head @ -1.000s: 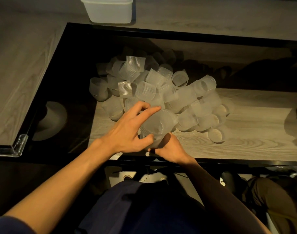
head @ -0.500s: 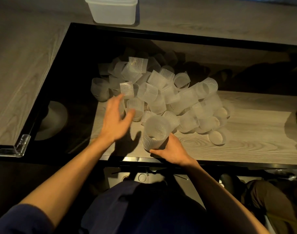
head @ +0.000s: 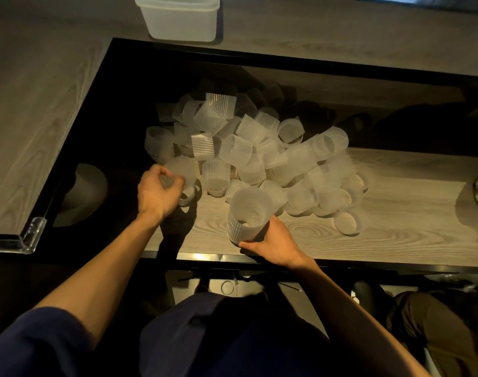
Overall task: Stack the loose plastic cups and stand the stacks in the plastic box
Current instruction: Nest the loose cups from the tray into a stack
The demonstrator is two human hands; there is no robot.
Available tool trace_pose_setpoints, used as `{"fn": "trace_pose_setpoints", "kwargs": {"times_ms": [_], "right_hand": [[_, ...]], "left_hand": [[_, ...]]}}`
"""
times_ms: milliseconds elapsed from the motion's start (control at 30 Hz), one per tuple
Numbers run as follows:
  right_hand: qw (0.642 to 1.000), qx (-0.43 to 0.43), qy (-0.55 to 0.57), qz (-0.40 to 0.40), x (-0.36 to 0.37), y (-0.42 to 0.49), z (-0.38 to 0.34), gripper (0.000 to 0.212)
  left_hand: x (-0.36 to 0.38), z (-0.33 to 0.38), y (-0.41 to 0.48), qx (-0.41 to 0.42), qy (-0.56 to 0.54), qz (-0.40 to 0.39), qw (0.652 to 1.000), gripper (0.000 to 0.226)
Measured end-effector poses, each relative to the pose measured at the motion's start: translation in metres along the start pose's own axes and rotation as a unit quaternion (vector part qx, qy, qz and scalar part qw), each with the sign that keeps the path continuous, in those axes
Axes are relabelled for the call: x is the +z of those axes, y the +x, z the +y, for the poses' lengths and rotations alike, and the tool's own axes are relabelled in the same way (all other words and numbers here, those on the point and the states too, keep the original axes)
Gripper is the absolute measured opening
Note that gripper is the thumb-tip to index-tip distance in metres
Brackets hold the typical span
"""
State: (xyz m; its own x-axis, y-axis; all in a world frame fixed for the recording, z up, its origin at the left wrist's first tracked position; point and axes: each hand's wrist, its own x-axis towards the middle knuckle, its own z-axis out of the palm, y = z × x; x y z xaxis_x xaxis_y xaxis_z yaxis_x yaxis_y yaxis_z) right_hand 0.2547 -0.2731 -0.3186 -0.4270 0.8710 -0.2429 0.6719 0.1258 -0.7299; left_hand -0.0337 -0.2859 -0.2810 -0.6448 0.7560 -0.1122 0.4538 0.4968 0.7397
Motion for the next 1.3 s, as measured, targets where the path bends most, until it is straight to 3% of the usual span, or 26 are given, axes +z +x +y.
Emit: {"fn": "trace_pose_setpoints", "kwargs": {"times_ms": [133, 233, 433, 567, 767, 867, 967, 1033, 1167, 1300], "right_hand": [[1.000, -0.003, -0.002, -0.001, 0.000, 0.000, 0.001, 0.086], [1.000, -0.006, -0.007, -0.006, 0.001, 0.000, 0.002, 0.087], [1.000, -0.013, 0.005, -0.001, 0.002, 0.001, 0.003, 0.079], [1.000, 0.012, 0.025, 0.006, 0.009, 0.002, 0.009, 0.076], [1.000, -0.016, 0.015, 0.004, 0.003, 0.001, 0.002, 0.071], [1.000, -0.020, 0.007, -0.002, -0.001, 0.000, 0.000, 0.081], [1.000, -0.010, 0.002, -0.006, -0.002, -0.002, -0.001, 0.086], [1.000, -0.009, 0.003, -0.005, -0.003, -0.002, -0.002, 0.087], [1.000, 0.000, -0.001, -0.005, -0.004, -0.003, -0.003, 0.087], [1.000, 0.005, 0.000, -0.007, -0.002, -0.003, -0.002, 0.090]], "left_hand": [[-0.016, 0.032, -0.020, 0.051, -0.158, 0.005, 0.986, 0.060], [-0.023, 0.061, -0.042, 0.152, -0.222, -0.032, 0.963, 0.063], [-0.022, 0.091, -0.082, 0.422, -0.118, -0.153, 0.886, 0.072], [-0.014, 0.087, -0.085, 0.474, -0.060, -0.186, 0.859, 0.072], [-0.011, 0.073, -0.078, 0.436, 0.045, -0.243, 0.865, 0.077], [-0.016, 0.070, -0.069, 0.351, -0.009, -0.299, 0.887, 0.072], [-0.011, 0.062, -0.054, 0.215, -0.066, -0.233, 0.946, 0.069], [-0.003, 0.048, -0.038, 0.124, 0.022, -0.186, 0.974, 0.069], [0.008, 0.013, -0.018, -0.036, 0.254, -0.204, 0.945, 0.070], [0.019, -0.021, -0.011, -0.065, 0.249, -0.217, 0.942, 0.050]]}}
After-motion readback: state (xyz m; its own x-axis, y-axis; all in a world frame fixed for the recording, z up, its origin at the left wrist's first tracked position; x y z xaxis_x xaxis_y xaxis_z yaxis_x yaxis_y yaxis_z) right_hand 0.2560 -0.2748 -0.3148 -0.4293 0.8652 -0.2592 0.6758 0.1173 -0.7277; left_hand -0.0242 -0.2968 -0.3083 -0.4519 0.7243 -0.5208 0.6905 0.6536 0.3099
